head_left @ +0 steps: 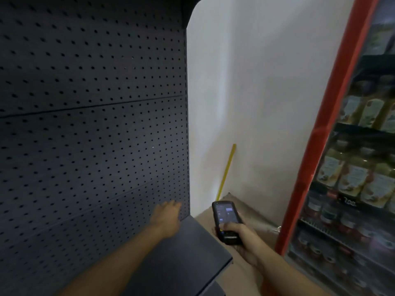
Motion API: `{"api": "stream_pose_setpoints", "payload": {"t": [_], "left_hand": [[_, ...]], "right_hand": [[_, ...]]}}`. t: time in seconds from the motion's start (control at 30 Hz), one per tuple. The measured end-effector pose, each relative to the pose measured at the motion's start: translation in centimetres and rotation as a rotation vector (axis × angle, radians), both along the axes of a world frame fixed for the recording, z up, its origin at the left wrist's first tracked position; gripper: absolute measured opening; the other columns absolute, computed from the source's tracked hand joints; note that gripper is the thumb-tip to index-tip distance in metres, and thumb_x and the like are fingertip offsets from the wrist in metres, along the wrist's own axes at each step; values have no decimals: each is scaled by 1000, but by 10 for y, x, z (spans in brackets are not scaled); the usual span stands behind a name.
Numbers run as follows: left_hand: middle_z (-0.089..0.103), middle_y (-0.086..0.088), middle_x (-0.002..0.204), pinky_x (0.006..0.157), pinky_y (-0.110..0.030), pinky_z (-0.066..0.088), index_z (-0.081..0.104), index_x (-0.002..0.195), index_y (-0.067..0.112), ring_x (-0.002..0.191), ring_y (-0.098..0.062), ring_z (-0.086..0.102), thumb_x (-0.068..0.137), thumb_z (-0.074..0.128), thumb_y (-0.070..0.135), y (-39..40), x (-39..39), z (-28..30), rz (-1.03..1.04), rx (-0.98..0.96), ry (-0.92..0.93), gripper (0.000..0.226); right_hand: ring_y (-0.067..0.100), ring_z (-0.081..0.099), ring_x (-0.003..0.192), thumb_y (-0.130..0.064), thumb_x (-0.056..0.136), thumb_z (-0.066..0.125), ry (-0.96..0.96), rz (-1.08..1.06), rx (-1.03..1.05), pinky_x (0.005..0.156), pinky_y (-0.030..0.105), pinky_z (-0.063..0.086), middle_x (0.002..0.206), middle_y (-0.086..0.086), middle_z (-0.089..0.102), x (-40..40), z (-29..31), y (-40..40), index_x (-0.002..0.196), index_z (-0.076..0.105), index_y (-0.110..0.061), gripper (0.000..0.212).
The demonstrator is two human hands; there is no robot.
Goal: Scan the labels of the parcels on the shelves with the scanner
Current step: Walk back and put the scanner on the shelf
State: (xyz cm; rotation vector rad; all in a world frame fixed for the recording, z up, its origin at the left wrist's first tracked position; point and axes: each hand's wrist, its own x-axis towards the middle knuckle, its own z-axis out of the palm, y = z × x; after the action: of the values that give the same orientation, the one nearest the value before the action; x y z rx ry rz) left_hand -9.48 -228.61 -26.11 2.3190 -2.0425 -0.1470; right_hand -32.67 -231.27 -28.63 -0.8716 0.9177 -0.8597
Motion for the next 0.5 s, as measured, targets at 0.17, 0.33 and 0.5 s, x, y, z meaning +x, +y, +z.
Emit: {"api": "stream_pose_setpoints", "payload": {"t": [0.17, 0.33, 0.5], "left_hand": [[50, -8, 134, 103, -35, 35, 44, 135, 13, 122, -25, 46, 92, 48, 19, -15, -1, -4, 171, 80, -83, 43], [50, -11, 136, 105, -38, 35, 41, 137, 11, 124, -28, 46, 95, 47, 23, -20, -15, -13, 345, 142, -65, 44], [50, -12, 134, 103, -38, 36, 44, 133, 9, 122, -29, 47, 93, 47, 16, -11, -30, -35, 480, 217, -40, 41]], "right_hand": [[39, 65, 92, -8, 46, 79, 28, 231, 20, 85, 47, 52, 103, 25, 69, 8, -7, -53, 122, 57, -4, 79], [30, 66, 76, 9, 64, 71, -34, 465, 18, 65, 36, 56, 89, 19, 66, 4, -15, -93, 112, 58, 1, 50], [31, 64, 69, 15, 81, 63, 115, 540, 133, 75, 42, 52, 74, 15, 67, 12, -50, -115, 93, 61, 1, 19]]}}
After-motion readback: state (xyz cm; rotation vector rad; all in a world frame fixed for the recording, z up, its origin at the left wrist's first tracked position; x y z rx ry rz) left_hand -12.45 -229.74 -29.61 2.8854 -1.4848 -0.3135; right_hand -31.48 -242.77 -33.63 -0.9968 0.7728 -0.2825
